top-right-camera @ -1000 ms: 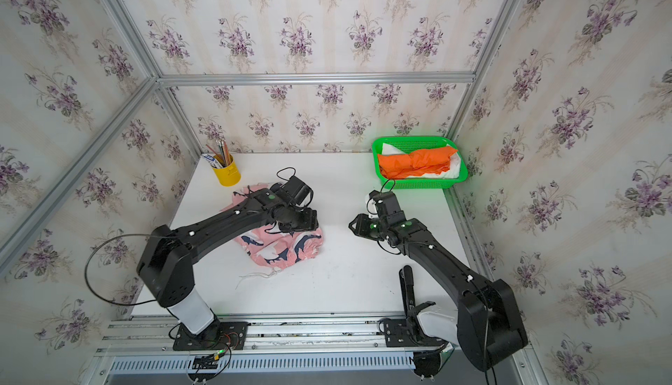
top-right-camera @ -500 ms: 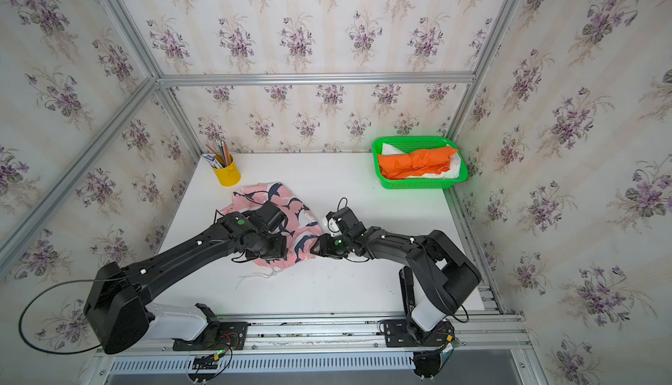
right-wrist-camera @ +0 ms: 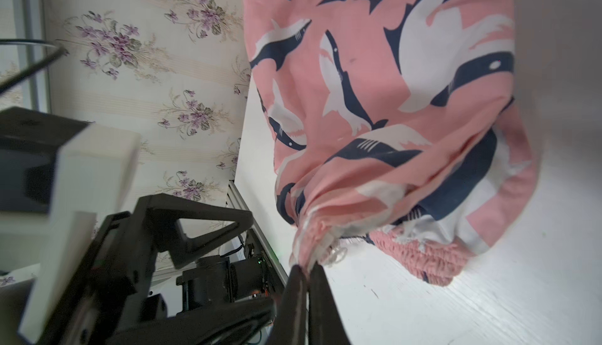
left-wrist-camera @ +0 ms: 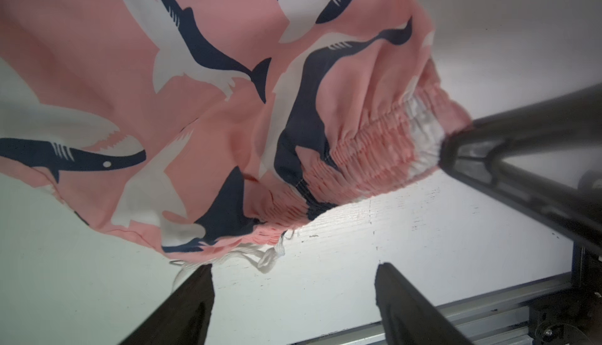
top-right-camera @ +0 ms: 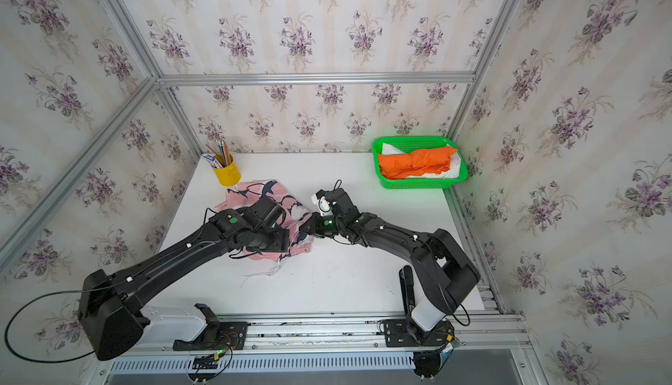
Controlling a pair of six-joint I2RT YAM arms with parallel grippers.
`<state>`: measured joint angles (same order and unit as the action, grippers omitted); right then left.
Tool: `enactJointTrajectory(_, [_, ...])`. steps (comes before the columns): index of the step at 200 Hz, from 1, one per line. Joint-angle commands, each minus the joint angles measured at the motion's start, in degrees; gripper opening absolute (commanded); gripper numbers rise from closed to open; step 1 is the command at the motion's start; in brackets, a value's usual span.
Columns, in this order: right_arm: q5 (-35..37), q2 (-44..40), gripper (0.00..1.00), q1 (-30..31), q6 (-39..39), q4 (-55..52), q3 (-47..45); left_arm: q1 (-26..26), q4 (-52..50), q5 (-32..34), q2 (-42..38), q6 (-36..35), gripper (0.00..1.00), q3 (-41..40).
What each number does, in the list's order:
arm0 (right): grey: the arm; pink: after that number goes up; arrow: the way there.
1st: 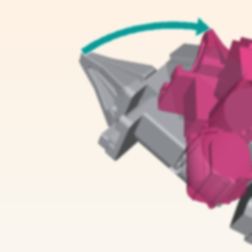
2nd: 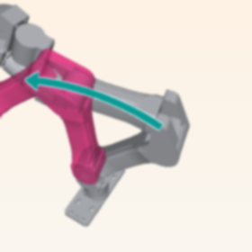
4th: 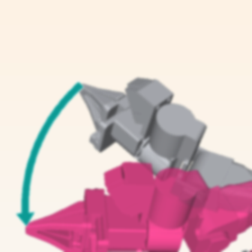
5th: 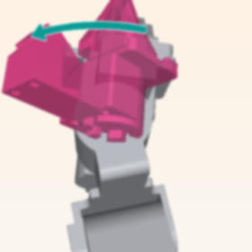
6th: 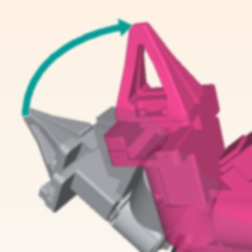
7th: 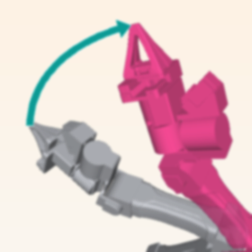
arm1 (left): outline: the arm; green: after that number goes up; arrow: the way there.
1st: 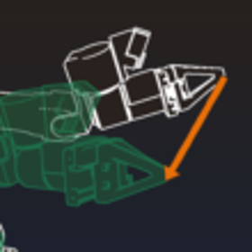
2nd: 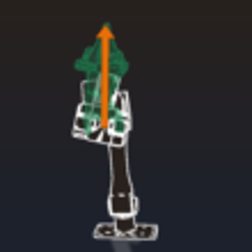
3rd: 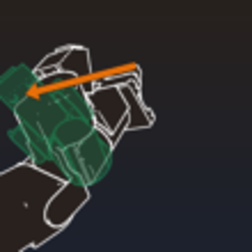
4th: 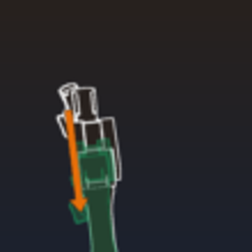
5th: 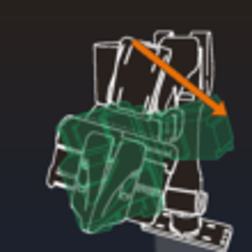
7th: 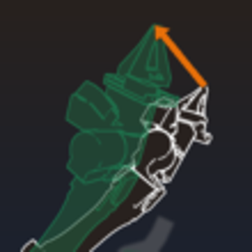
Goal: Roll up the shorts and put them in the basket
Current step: Flatten out the shorts at the center of the board.
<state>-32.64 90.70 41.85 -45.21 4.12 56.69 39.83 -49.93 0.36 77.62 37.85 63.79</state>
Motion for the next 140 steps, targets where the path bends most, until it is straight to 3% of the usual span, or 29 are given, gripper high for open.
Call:
enactJointTrajectory(1, [1.41, -0.98, 0.0, 0.07, -0.39, -3.46, 1.04, 0.48, 1.41, 0.49, 3.0, -3.45, 0.83, 2.7])
enactJointTrajectory(34, [1.18, -0.33, 0.0, 0.16, -1.22, -3.6, 0.72, 2.07, -2.74, 10.04, 11.03, -6.5, 0.84, 10.04])
enactJointTrajectory(62, [1.18, -0.43, 0.0, 0.15, -1.88, -3.51, 1.1, 2.53, -2.23, 12.71, 14.94, -10.9, 0.84, 12.92])
enactJointTrajectory(82, [1.09, -0.33, 0.0, 0.06, -2.09, -3.92, 1.8, 2.53, 0.18, 10.82, 16.55, -13.75, 0.67, 13.52])
enactJointTrajectory(100, [1.5, -0.44, 0.0, 0.12, -1.9, -4.39, 2.39, 2.53, 2.32, 9.07, 17.36, -15.47, 0.4, 13.41])
enactJointTrajectory(140, [7.66, -1.36, 0.0, -0.27, -0.17, -9.46, 2.43, 2.31, 4.38, 7.46, 17.21, -14.83, 0.13, 12.34])
